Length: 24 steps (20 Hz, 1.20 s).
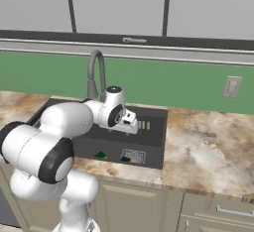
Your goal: Pick up the sponge and sponge from the sink, and place them back in the cabinet, and close the cabinet doors.
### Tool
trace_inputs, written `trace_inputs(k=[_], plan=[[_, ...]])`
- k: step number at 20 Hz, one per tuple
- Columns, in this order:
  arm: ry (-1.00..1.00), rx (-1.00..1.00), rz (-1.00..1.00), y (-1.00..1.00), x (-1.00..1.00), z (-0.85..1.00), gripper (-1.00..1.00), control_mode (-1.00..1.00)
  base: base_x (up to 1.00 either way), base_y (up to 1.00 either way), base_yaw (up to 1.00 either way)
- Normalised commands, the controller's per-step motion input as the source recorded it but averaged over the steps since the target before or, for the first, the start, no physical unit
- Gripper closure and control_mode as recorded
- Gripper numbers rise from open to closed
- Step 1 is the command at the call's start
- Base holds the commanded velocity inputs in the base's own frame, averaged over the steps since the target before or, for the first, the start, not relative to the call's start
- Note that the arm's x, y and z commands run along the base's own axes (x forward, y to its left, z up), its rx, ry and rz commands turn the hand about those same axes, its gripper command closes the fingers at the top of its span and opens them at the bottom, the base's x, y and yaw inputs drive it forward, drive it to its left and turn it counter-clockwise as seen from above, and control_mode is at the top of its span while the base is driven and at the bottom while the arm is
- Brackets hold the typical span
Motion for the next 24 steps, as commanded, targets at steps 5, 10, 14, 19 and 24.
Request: trace_inputs(k=[5, 10, 14, 19, 24], plan=[[0.00, 0.00, -0.01, 0.13, 0.10, 0.00, -1.00, -1.00, 0.00, 0.00, 0.00], [0.00, 0.00, 0.00, 0.12, 0.12, 0.00, -1.00, -1.00, 0.00, 0.00, 0.00], [0.00, 0.00, 0.00, 0.08, 0.24, 0.00, -1.00, -1.00, 0.00, 0.00, 0.00], [0.00, 0.00, 0.00, 0.00, 0.40, -0.09, -1.00, -1.00, 0.00, 0.00, 0.00], [0.00, 0.00, 0.00, 0.00, 0.37, -0.22, -1.00, -1.00, 0.00, 0.00, 0.00]])
